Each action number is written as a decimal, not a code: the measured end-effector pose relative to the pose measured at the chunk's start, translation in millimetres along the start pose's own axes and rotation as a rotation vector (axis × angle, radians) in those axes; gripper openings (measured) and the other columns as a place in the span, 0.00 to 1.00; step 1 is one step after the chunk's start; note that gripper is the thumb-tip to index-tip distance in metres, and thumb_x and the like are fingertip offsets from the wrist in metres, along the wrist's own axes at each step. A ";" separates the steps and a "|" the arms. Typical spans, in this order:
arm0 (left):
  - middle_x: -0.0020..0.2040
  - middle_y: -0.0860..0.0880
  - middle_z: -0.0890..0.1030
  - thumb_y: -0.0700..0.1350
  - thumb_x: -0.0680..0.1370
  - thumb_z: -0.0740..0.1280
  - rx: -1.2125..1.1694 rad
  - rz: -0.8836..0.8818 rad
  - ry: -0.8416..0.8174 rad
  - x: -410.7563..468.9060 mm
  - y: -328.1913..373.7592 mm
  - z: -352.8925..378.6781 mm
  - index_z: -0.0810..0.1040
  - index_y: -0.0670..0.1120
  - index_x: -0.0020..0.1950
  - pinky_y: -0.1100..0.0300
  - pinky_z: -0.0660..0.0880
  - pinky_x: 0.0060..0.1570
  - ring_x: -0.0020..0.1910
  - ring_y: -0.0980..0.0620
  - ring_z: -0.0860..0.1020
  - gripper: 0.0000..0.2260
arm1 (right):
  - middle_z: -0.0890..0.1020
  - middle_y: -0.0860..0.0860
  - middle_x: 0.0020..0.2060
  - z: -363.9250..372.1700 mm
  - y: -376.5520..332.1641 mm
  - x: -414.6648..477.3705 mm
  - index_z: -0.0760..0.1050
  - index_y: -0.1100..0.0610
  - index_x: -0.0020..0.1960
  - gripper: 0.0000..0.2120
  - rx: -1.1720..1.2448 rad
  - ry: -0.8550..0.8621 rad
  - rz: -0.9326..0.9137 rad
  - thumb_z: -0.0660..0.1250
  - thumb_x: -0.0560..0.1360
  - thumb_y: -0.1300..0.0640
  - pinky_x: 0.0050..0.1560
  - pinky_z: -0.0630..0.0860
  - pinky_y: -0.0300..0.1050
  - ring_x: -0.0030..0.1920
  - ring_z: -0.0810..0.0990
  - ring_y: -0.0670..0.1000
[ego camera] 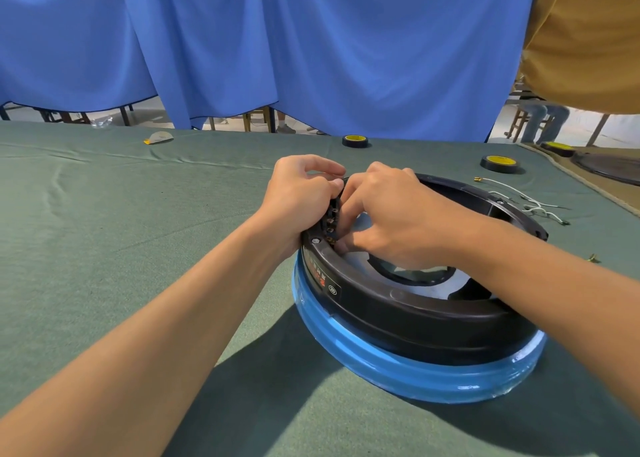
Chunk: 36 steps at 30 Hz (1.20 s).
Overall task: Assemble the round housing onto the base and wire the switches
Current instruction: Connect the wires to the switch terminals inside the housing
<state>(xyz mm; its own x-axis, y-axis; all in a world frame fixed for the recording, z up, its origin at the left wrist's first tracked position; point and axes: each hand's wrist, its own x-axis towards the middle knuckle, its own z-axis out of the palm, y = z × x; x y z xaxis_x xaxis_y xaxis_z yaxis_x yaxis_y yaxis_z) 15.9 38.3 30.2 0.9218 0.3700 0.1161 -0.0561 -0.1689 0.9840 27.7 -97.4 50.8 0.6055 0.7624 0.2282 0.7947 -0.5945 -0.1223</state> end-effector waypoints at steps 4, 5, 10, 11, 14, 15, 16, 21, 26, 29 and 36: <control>0.50 0.43 0.84 0.35 0.78 0.67 -0.002 0.005 -0.001 0.9 -0.9 0.0 0.82 0.43 0.52 0.50 0.83 0.48 0.47 0.45 0.84 0.07 | 0.79 0.45 0.50 -1.9 0.6 -0.6 0.84 0.47 0.44 0.02 0.040 -0.010 -0.008 0.72 0.73 0.50 0.62 0.66 0.57 0.57 0.67 0.50; 0.50 0.43 0.84 0.35 0.78 0.67 0.000 0.006 0.000 1.2 -1.3 0.1 0.82 0.43 0.53 0.51 0.83 0.47 0.47 0.45 0.84 0.07 | 0.79 0.45 0.50 -2.3 1.4 -0.7 0.84 0.47 0.44 0.03 0.051 -0.009 -0.006 0.72 0.73 0.50 0.62 0.66 0.57 0.57 0.67 0.50; 0.50 0.43 0.84 0.34 0.78 0.67 0.010 0.010 -0.002 1.7 -1.8 -0.3 0.82 0.43 0.52 0.53 0.83 0.45 0.43 0.47 0.83 0.07 | 0.81 0.46 0.48 -1.1 1.0 0.5 0.84 0.47 0.42 0.02 0.067 0.013 -0.010 0.72 0.72 0.50 0.60 0.69 0.55 0.56 0.69 0.50; 0.49 0.42 0.84 0.34 0.78 0.67 0.017 0.012 -0.002 1.9 -1.7 -0.1 0.82 0.43 0.51 0.53 0.82 0.44 0.42 0.47 0.83 0.07 | 0.81 0.46 0.48 -0.3 0.4 1.1 0.84 0.47 0.42 0.03 0.065 0.018 -0.010 0.72 0.72 0.51 0.60 0.70 0.54 0.56 0.70 0.50; 0.48 0.41 0.85 0.34 0.78 0.66 0.032 0.017 -0.003 2.1 -0.9 -0.2 0.82 0.43 0.49 0.53 0.82 0.44 0.42 0.45 0.82 0.07 | 0.81 0.48 0.46 2.5 -0.3 2.7 0.85 0.49 0.41 0.03 0.070 0.034 -0.013 0.72 0.71 0.51 0.57 0.72 0.53 0.54 0.72 0.51; 0.47 0.41 0.85 0.33 0.78 0.66 0.036 0.018 -0.004 2.0 -0.7 -0.2 0.82 0.43 0.49 0.53 0.82 0.44 0.42 0.45 0.83 0.07 | 0.81 0.48 0.46 3.1 -0.5 3.0 0.85 0.49 0.40 0.03 0.076 0.037 -0.014 0.72 0.71 0.52 0.56 0.73 0.53 0.53 0.73 0.52; 0.47 0.41 0.85 0.33 0.78 0.66 0.040 0.020 -0.004 1.8 -0.4 -0.2 0.82 0.43 0.49 0.53 0.82 0.44 0.43 0.45 0.83 0.07 | 0.81 0.49 0.45 3.4 -0.8 3.2 0.85 0.49 0.40 0.03 0.085 0.038 -0.013 0.72 0.71 0.52 0.56 0.73 0.53 0.53 0.73 0.51; 0.48 0.42 0.85 0.34 0.78 0.66 0.052 0.017 0.000 0.6 0.3 -0.1 0.82 0.44 0.49 0.50 0.83 0.46 0.47 0.43 0.84 0.07 | 0.81 0.48 0.46 4.0 -4.4 3.0 0.82 0.49 0.38 0.04 0.122 0.031 0.023 0.72 0.72 0.54 0.59 0.71 0.54 0.51 0.69 0.50; 0.48 0.41 0.85 0.34 0.78 0.66 0.059 0.015 -0.001 -0.2 1.1 0.3 0.82 0.43 0.50 0.47 0.82 0.49 0.49 0.42 0.84 0.07 | 0.80 0.51 0.47 7.7 -7.8 5.5 0.83 0.52 0.40 0.02 0.148 0.046 0.062 0.72 0.71 0.55 0.57 0.72 0.54 0.53 0.70 0.53; 0.47 0.43 0.85 0.34 0.78 0.66 0.050 0.011 0.008 0.9 -0.3 0.7 0.83 0.43 0.50 0.48 0.82 0.49 0.48 0.43 0.84 0.07 | 0.80 0.50 0.46 7.5 -7.0 6.9 0.84 0.52 0.41 0.03 0.145 0.026 0.062 0.73 0.71 0.54 0.58 0.72 0.55 0.54 0.71 0.54; 0.49 0.44 0.85 0.36 0.78 0.68 0.045 0.023 0.022 2.8 -3.0 1.1 0.83 0.45 0.50 0.46 0.80 0.54 0.49 0.44 0.84 0.07 | 0.76 0.37 0.41 -2.4 5.9 -1.0 0.85 0.44 0.41 0.03 0.164 0.027 -0.025 0.75 0.71 0.52 0.49 0.65 0.42 0.51 0.66 0.48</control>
<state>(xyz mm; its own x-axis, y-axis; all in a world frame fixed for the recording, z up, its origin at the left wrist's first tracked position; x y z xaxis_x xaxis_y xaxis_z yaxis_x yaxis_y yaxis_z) 19.1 38.8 27.3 0.9119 0.3850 0.1421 -0.0596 -0.2182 0.9741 31.6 -102.3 52.2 0.5857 0.7681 0.2586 0.8072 -0.5241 -0.2715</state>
